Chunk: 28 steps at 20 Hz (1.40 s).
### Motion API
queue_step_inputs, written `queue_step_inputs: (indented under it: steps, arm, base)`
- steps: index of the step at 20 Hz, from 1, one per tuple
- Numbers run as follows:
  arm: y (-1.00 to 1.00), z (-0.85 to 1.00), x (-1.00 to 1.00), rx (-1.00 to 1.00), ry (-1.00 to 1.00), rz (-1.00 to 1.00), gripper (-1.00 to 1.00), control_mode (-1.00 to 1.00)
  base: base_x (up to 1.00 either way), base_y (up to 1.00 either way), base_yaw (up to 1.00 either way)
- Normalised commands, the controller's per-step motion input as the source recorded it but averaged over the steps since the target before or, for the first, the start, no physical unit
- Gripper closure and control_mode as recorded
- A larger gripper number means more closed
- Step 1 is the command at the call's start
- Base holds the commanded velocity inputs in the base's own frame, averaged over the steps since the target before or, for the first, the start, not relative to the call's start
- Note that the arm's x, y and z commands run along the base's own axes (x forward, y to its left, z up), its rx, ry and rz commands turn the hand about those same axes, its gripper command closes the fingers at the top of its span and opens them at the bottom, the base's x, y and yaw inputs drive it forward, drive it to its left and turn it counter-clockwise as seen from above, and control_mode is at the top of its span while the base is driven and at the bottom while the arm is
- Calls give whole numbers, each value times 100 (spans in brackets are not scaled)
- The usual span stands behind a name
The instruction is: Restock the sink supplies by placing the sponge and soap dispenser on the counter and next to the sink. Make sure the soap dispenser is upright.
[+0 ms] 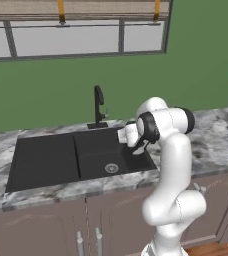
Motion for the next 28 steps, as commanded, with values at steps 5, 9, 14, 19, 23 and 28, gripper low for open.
queue_step_inputs:
  steps: [5,9,14,19,23,28]
  arm:
    - [46,-26,-8,0,-13,-1,100,-100]
    - [61,-25,11,0,-4,-6,100,-100]
    - [19,-2,1,1,-3,0,100,-100]
    - [8,-3,-4,0,-7,0,100,-100]
    - [33,4,-5,0,-10,0,-100,-100]
    - [13,43,-54,0,-22,2,-100,-100]
  base:
    - [0,0,0]
    - [0,0,0]
    - [0,0,0]
    - [0,0,0]
    - [0,0,0]
    - [0,0,0]
